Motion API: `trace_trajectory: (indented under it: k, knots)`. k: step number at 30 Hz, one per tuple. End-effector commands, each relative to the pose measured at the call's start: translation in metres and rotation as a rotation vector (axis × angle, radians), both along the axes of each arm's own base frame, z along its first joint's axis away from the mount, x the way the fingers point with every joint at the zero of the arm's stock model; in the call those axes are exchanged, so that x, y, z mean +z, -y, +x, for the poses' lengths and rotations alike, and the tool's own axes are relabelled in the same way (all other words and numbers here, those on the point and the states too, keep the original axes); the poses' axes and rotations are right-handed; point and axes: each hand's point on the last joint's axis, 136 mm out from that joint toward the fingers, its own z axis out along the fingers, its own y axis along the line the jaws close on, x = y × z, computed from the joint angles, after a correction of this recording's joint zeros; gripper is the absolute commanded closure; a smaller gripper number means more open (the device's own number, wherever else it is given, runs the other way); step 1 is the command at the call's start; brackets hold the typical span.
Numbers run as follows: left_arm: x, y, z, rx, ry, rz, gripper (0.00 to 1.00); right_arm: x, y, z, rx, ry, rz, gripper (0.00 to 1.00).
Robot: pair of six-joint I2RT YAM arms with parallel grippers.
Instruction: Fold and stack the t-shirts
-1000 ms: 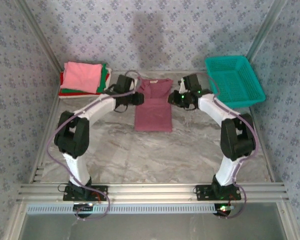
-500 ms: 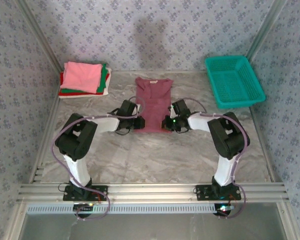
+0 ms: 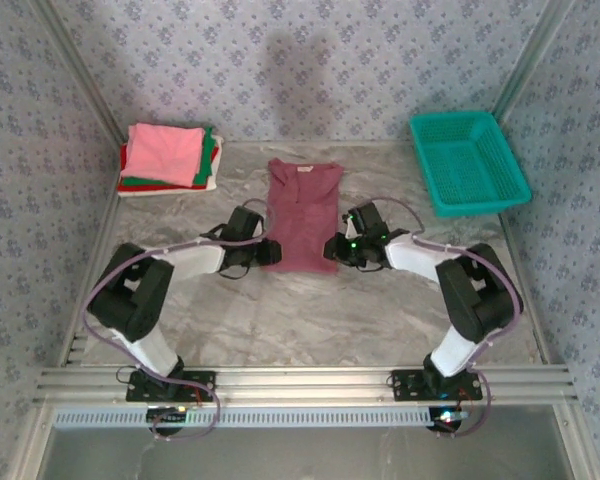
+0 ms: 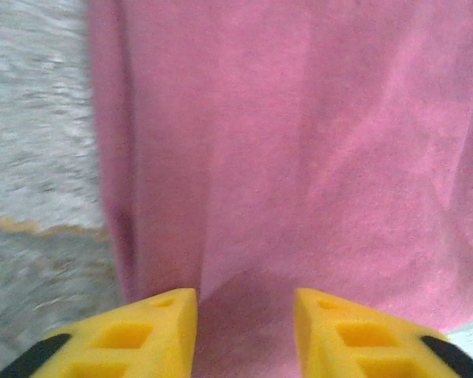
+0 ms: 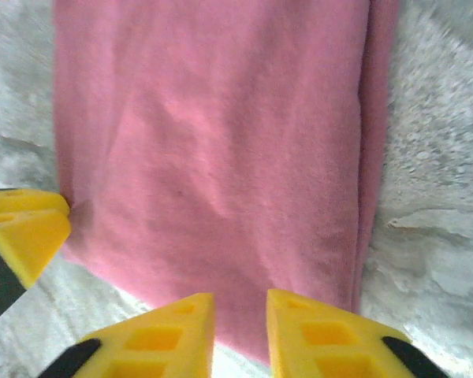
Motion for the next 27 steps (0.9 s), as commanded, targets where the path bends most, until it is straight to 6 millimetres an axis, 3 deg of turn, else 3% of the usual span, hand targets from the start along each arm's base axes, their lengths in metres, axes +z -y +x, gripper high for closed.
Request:
trace_trajectory:
  k: [1, 10, 20, 27]
  knots:
    - [0.009, -0.015, -0.01, 0.014, -0.077, -0.037, 0.55, -0.009, 0.028, -0.014, -0.069, -0.096, -0.037, 0.68]
    - [-0.016, -0.009, -0.027, -0.036, -0.192, -0.044, 0.41, -0.021, 0.017, -0.018, -0.048, -0.158, 0.001, 0.55]
    - [-0.021, 0.015, -0.022, -0.08, -0.192, -0.08, 0.45, -0.033, 0.007, -0.022, -0.018, -0.185, 0.004, 0.51]
    - [-0.009, 0.03, -0.017, -0.098, -0.167, -0.114, 0.52, -0.036, 0.004, -0.021, -0.022, -0.188, 0.011, 0.51]
